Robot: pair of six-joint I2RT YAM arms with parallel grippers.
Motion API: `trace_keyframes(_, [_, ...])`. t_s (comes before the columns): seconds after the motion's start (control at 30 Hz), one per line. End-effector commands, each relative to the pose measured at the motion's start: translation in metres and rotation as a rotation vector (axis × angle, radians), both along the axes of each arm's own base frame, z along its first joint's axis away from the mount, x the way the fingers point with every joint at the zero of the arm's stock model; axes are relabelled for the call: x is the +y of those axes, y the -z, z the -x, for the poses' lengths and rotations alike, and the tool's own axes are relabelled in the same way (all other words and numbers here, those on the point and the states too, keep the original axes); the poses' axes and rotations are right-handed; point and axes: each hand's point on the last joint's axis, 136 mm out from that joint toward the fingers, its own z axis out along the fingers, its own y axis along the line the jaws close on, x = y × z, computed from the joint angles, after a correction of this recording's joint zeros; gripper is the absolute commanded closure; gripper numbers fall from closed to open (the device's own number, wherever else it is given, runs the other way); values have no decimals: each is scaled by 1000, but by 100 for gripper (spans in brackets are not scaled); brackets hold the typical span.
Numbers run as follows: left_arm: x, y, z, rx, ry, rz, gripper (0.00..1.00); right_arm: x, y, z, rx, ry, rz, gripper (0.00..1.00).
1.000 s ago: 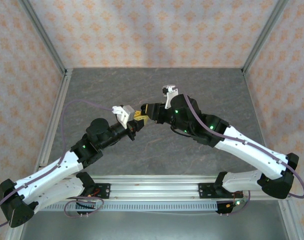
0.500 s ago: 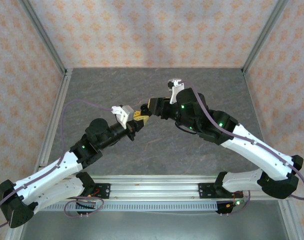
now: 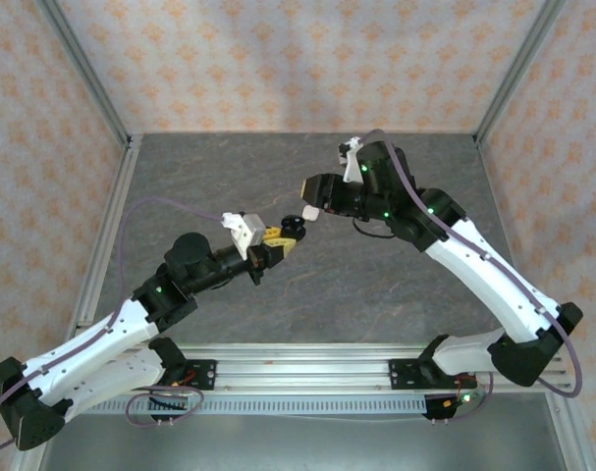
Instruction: Insert wireless bluetooth earbuds into charging case
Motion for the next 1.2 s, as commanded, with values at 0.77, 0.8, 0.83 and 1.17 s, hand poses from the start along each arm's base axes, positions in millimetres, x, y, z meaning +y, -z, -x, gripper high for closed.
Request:
trace_keyframes(0.77, [-6, -5, -16, 64, -44, 46, 100, 18, -21, 66, 93, -305, -251, 63])
trace_keyframes(0.8, [-6, -5, -16, 68, -44, 46, 100, 18, -20, 65, 90, -303, -247, 62])
trace_keyframes(0.83, [-5, -4, -16, 68, -46, 47, 100, 17, -18, 65, 91, -299, -242, 62])
trace_keyframes(1.17, [-2, 17, -17, 134, -68, -1, 100, -24, -5, 55, -3, -116, -80, 58])
